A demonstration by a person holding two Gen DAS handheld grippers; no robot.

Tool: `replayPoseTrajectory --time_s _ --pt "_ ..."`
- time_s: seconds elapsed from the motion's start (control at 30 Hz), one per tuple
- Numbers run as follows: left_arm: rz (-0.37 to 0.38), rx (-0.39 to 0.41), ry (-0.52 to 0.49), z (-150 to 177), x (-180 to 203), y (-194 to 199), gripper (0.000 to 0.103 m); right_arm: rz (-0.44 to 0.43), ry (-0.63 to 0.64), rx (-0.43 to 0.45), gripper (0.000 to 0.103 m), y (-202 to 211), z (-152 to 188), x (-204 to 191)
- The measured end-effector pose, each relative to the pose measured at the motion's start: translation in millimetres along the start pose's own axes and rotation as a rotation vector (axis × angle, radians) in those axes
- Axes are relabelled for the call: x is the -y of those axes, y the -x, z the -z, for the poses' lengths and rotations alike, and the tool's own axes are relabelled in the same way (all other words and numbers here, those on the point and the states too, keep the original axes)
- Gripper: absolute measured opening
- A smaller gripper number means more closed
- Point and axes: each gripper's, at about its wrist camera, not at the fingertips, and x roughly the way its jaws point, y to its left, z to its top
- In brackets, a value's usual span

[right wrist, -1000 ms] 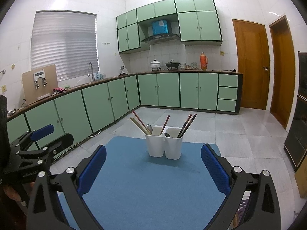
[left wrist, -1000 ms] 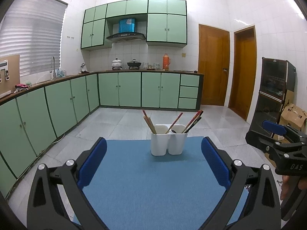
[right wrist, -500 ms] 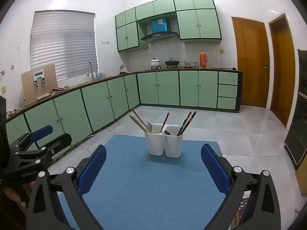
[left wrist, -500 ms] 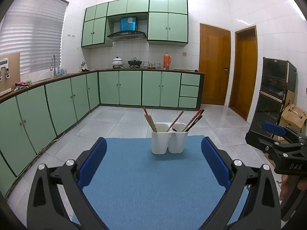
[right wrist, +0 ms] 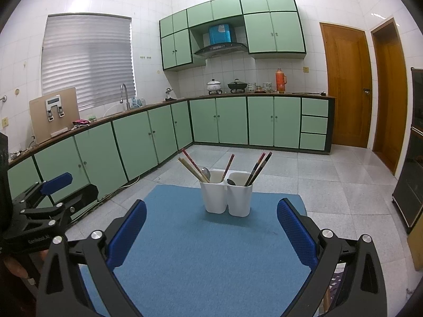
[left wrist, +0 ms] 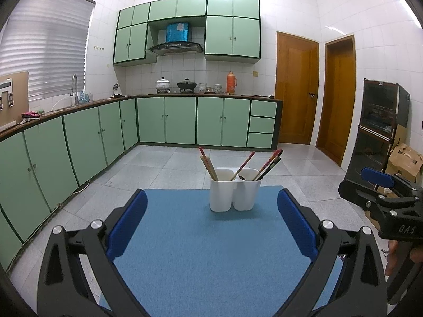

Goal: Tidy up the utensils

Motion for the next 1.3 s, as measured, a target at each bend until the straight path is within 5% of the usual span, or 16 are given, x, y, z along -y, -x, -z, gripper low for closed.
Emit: replayPoseTrajectory --time_s 1.3 --pt "-0.007 -0.01 0.007 3.7 -0.8 1.8 0.096 0.002 0.0 -0.009 0.097 -2.0 1.4 -0.7"
